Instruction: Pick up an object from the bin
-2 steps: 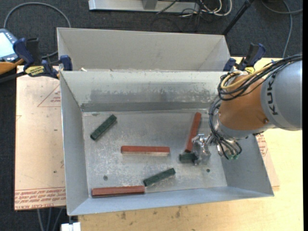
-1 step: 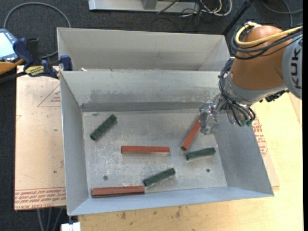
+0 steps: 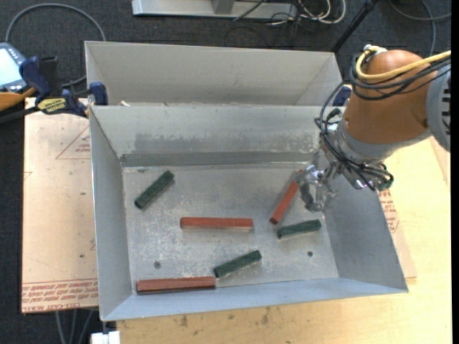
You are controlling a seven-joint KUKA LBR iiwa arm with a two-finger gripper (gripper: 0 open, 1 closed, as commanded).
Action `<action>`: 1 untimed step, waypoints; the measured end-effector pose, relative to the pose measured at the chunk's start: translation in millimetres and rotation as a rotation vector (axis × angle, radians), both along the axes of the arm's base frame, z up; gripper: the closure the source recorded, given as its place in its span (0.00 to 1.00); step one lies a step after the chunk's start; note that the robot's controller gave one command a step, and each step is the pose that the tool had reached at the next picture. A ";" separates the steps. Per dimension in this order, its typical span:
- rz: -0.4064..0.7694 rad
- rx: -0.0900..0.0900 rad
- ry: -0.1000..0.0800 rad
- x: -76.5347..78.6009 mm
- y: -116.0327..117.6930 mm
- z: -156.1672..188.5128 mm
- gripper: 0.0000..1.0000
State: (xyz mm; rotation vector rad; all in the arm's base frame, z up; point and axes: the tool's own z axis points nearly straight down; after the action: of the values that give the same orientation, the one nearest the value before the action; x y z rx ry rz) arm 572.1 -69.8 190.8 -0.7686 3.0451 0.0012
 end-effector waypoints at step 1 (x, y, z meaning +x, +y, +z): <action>0.513 0.001 0.001 -40.2 31.8 -3.4 1.00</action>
Offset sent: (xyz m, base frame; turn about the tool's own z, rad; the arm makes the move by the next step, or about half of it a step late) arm -0.0402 0.0301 -0.0028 -0.5140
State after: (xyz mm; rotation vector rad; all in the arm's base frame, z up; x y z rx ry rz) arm 531.9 -38.0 187.3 -1.5159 2.7511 0.0037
